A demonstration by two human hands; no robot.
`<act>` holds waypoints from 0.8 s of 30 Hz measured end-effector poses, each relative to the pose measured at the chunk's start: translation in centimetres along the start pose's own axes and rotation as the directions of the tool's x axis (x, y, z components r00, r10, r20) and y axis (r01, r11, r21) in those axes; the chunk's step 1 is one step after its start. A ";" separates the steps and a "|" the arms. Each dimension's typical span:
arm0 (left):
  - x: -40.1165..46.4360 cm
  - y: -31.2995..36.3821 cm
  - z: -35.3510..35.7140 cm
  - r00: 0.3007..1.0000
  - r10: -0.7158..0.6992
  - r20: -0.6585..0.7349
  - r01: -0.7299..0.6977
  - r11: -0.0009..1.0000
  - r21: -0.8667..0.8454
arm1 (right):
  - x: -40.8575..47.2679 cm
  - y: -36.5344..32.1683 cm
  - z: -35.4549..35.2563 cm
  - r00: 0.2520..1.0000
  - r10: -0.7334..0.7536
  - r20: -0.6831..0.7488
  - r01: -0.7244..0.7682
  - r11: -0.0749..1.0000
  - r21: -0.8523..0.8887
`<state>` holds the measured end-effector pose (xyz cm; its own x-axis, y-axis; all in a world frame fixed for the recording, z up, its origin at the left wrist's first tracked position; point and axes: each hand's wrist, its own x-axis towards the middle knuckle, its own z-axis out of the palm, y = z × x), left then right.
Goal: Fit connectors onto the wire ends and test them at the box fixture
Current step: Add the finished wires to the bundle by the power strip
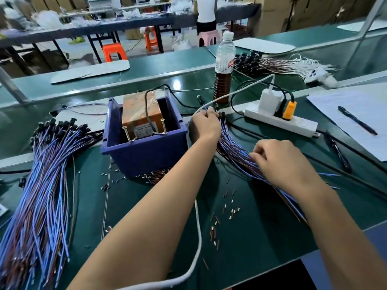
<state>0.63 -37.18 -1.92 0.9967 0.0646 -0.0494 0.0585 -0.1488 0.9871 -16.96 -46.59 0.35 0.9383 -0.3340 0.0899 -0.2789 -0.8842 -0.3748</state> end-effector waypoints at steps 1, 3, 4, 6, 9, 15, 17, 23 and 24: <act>0.2 -0.3 0.0 0.999 0.033 -0.009 -0.032 0.998 0.060 | -0.1 0.0 0.2 1.000 -0.008 0.000 0.008 1.000 0.001; 0.5 -0.8 -0.2 0.998 0.056 -0.038 -0.051 0.990 0.131 | -0.4 0.2 0.5 1.000 -0.026 -0.017 0.026 1.000 0.017; 0.6 -0.9 -0.2 0.998 0.038 -0.058 -0.030 0.990 0.137 | -0.5 0.3 0.7 0.999 -0.030 -0.039 0.031 0.999 0.025; 0.8 -0.9 -0.2 0.994 -0.058 -0.090 0.065 0.995 0.076 | -0.7 0.3 0.9 0.993 -0.030 -0.112 0.036 0.998 0.050; 0.6 -0.4 -0.1 0.967 -0.229 -0.110 0.221 0.972 -0.075 | -0.9 0.3 1.2 0.969 0.022 -0.248 -0.011 0.999 0.044; 0.2 -0.2 -0.2 0.993 -0.105 -0.061 0.110 0.990 0.087 | -0.2 0.0 1.7 0.983 0.067 -0.171 -0.082 0.994 -0.079; -0.5 0.1 -0.6 0.995 -0.090 -0.044 0.095 0.985 0.147 | 0.6 -0.8 2.1 0.985 0.076 -0.154 -0.091 0.991 -0.095; -3.5 1.4 -1.7 0.988 -0.091 0.125 0.041 0.934 0.354 | 2.5 -3.0 3.9 0.995 0.099 -0.020 -0.101 0.986 -0.133; -4.0 1.5 -1.5 0.983 -0.093 0.161 0.030 0.933 0.359 | 2.7 -2.9 4.1 0.994 0.096 -0.055 -0.101 0.989 -0.110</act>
<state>-3.30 -36.16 0.02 0.9829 -0.0815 -0.1649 0.1043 -0.4912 0.8648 -12.80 -43.55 -2.07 0.8946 -0.4346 0.1043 -0.3932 -0.8763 -0.2785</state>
